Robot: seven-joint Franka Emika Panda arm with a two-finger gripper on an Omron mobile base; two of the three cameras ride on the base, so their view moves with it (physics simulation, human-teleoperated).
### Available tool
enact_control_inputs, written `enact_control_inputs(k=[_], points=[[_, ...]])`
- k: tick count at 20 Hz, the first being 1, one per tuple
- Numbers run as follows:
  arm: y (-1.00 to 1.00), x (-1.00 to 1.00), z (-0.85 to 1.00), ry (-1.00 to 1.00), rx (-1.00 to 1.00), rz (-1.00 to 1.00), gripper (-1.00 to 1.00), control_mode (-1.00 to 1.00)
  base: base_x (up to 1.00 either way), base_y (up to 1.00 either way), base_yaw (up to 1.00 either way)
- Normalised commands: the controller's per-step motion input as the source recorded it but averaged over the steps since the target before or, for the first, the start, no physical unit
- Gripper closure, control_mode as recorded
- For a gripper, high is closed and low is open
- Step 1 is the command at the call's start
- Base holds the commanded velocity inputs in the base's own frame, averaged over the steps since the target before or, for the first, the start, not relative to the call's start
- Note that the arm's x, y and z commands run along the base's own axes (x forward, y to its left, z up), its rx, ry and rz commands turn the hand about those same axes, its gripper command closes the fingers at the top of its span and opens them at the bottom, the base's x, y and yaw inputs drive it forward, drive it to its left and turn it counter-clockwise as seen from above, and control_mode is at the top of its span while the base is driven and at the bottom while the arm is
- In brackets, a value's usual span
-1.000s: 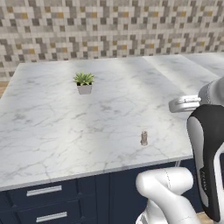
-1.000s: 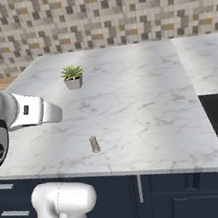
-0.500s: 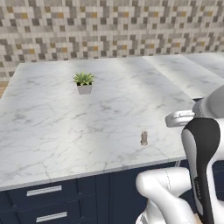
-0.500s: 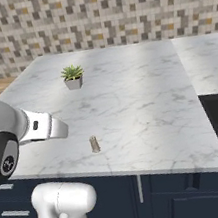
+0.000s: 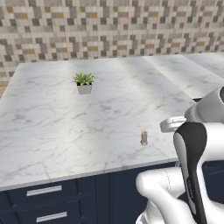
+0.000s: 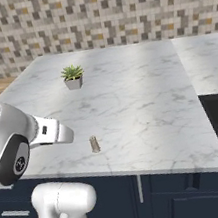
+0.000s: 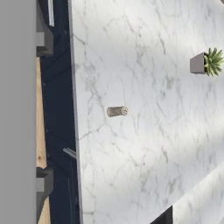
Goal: Pick the candle and candle from the dining table and place them in the open cabinet. Close the cabinet after placing the objects.
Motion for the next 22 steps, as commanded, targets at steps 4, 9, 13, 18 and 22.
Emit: enact_control_inputs(k=[4,9,13,18,22], points=[[0.00,0.21,-0.29,0.00,0.00,0.00,-1.00,-1.00,0.00,0.00,0.00],[0.00,0.23,-0.38,0.00,0.00,0.00,-1.00,-1.00,0.00,0.00,0.00],[0.00,0.23,-0.41,0.00,0.00,0.00,-1.00,-1.00,0.00,0.00,0.00],[0.00,0.20,-0.39,0.00,0.00,0.00,-1.00,-1.00,0.00,0.00,0.00],[0.00,0.19,-0.35,0.00,0.00,0.00,-1.00,-1.00,0.00,0.00,0.00]])
